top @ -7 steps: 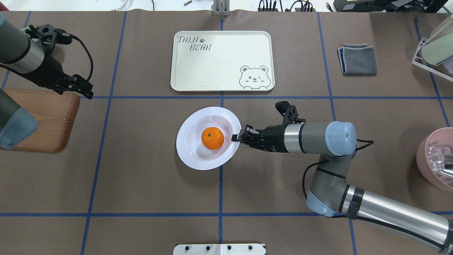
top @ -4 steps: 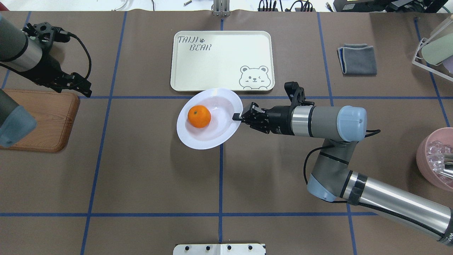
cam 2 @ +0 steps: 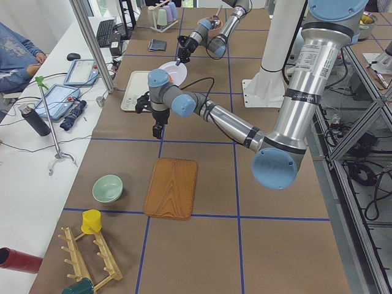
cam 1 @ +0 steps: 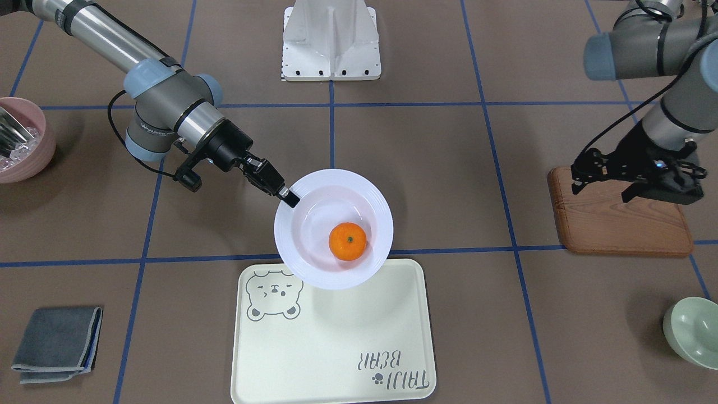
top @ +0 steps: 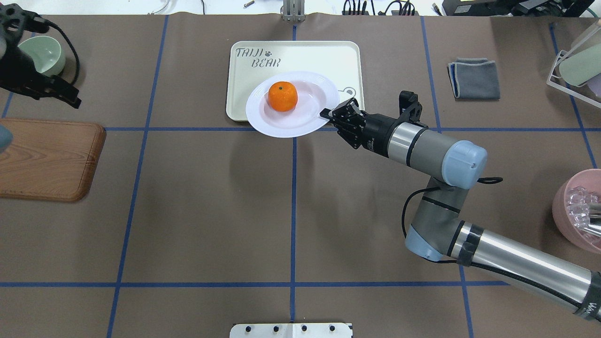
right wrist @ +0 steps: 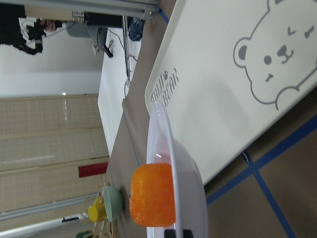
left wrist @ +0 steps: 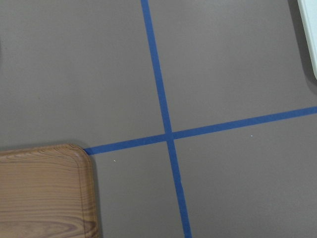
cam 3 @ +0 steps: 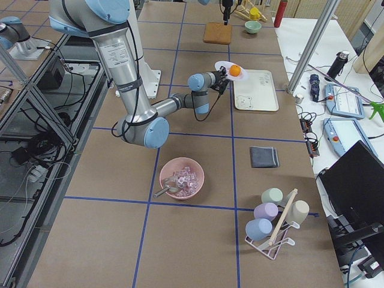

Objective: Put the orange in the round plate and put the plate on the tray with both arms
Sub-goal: 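Grip the plate rim with the right gripper and slide it onto the bear tray, then push the plate farther onto the bear tray with the right gripper, then release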

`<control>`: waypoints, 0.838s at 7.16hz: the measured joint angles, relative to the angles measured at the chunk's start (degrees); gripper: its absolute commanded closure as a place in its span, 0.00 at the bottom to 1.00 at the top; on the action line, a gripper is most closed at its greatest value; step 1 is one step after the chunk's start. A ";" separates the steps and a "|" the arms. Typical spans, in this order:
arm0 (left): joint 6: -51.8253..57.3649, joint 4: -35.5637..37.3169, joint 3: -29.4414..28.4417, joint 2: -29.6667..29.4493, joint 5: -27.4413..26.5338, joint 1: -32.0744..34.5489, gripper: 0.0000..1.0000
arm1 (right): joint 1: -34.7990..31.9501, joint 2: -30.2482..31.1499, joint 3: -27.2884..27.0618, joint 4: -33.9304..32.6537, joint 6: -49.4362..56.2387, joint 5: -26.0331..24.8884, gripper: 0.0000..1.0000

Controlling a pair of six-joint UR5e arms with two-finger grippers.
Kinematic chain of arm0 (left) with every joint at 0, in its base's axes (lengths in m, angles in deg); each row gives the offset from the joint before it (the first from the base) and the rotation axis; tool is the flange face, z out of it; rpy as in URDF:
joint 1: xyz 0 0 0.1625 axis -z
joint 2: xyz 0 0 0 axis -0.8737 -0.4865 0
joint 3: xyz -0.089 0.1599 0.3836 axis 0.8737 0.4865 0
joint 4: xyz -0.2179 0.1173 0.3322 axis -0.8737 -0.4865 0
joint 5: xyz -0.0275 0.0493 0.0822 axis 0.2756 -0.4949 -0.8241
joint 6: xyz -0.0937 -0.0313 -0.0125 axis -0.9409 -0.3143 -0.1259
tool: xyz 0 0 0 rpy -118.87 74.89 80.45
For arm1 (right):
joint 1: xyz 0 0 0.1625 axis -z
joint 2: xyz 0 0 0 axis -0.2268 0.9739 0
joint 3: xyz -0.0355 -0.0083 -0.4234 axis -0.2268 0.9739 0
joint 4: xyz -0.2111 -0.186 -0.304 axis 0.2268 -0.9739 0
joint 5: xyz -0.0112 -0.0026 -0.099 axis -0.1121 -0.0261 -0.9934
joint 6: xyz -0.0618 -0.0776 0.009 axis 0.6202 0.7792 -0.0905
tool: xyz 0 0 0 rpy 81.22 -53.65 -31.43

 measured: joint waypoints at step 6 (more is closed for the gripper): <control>11.57 0.67 -2.89 1.52 0.00 6.95 0.02 | 1.88 -15.45 18.18 -13.70 -10.07 -19.16 0.95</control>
